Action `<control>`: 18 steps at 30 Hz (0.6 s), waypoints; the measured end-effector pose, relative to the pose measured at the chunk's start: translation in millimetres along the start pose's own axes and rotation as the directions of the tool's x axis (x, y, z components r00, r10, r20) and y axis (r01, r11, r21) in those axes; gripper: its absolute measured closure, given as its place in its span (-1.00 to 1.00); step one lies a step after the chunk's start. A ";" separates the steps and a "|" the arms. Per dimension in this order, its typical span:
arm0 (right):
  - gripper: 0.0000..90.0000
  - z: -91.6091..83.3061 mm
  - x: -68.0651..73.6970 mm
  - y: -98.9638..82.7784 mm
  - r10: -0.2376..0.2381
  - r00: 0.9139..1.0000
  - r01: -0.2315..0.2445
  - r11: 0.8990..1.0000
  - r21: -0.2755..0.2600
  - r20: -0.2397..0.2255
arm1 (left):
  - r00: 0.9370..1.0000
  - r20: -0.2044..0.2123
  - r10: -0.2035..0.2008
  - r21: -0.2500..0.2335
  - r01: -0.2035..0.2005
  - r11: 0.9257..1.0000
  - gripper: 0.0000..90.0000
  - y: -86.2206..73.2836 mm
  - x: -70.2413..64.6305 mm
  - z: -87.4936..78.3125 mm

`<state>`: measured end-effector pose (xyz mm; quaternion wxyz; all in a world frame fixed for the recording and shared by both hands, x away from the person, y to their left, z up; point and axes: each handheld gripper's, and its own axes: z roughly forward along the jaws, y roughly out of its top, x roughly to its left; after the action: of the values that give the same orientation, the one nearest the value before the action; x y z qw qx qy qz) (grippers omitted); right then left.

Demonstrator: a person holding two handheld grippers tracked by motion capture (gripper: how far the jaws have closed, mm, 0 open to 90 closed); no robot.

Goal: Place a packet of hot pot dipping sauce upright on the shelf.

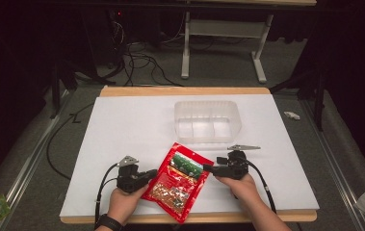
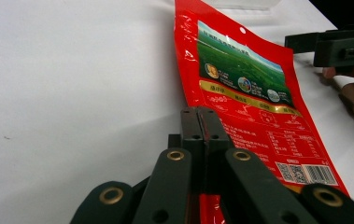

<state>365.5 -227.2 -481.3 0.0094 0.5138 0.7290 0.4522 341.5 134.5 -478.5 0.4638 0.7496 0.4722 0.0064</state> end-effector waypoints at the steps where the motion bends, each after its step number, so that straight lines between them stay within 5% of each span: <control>1: -0.61 0.0 0.0 0.0 0.000 1.000 0.000 1.000 0.000 0.000 | 1.000 0.000 0.000 0.000 0.000 1.000 1.00 0.0 0.0 0.0; 7: -0.36 5.6 4.4 -1.7 0.034 0.995 -0.032 0.999 0.015 -0.094 | 1.000 0.001 0.005 0.011 -0.005 1.000 1.00 -0.9 -1.0 1.7; 11: -0.08 1.4 13.4 -2.1 0.019 0.989 -0.022 1.000 -0.022 -0.147 | 1.000 0.001 0.002 0.012 -0.002 1.000 1.00 -1.4 -0.4 1.6; 18: 0.11 6.2 11.1 -5.5 0.020 0.993 -0.020 1.000 0.002 -0.118 | 1.000 0.002 0.002 0.010 -0.002 1.000 1.00 -1.5 -0.6 1.2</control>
<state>359.2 -215.2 -483.7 -0.0386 0.4935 0.7231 0.4817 340.7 133.5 -480.1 0.4606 0.7524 0.4709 0.0038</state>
